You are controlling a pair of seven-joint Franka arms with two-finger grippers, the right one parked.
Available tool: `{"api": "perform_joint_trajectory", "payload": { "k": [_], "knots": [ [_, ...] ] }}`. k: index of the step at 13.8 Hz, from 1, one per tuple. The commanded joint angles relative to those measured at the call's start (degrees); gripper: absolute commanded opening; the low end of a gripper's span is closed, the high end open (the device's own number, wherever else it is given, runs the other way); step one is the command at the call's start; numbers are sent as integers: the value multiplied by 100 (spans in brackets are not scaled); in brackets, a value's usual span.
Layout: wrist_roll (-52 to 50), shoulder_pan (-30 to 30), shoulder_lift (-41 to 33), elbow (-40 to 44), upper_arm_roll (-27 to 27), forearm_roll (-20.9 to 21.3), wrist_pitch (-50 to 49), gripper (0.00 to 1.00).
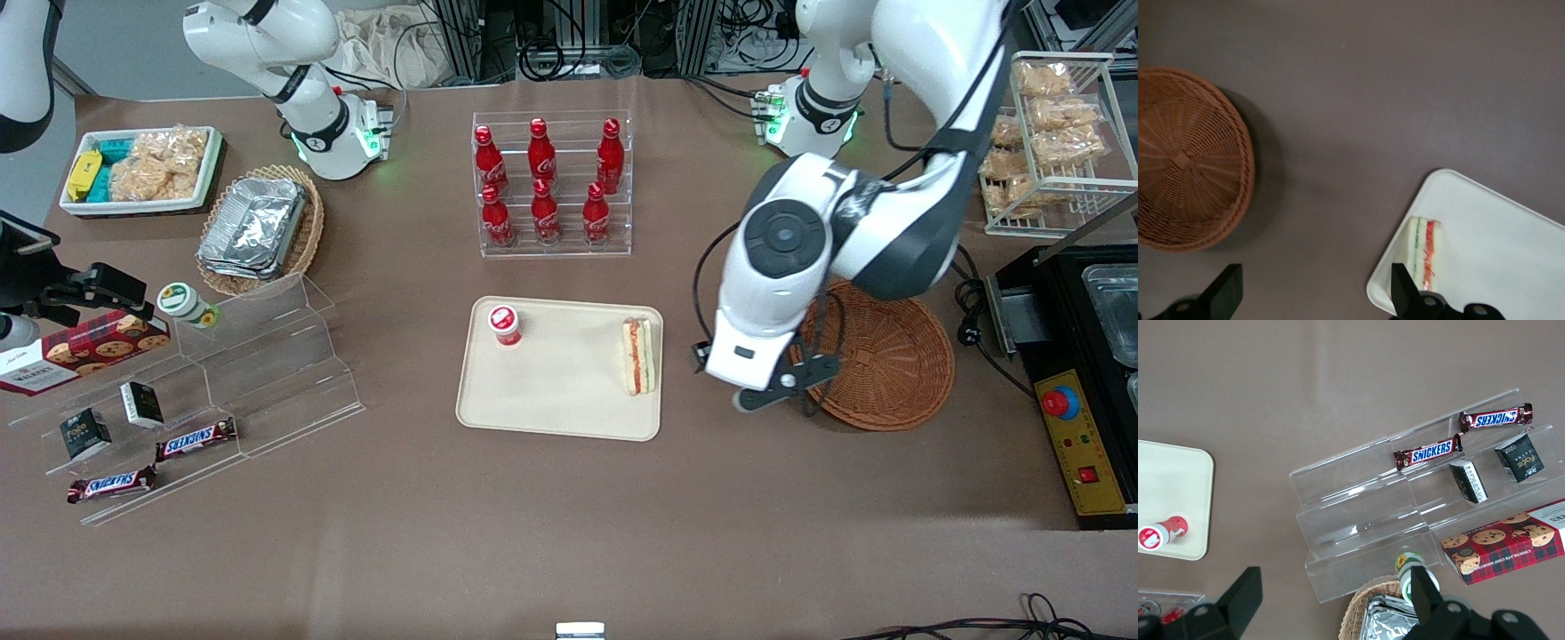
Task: Place sandwich from basket to tray
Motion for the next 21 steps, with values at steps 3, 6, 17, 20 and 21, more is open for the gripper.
{"api": "perform_joint_trajectory", "payload": {
  "k": [3,6,17,20,21],
  "knots": [
    [1113,544,-960,-847,150,-437,-67,100],
    [2088,465,-1504,-1136,915,-1017,-76,100],
    [5105,52,-3385,-2024,3086,-1572,-1095,100],
    [5237,139,-3843,-2428,3149,-1581,-982,100],
    [5229,149,-3931,-2508,3149,-1581,-920,100]
  ]
}}
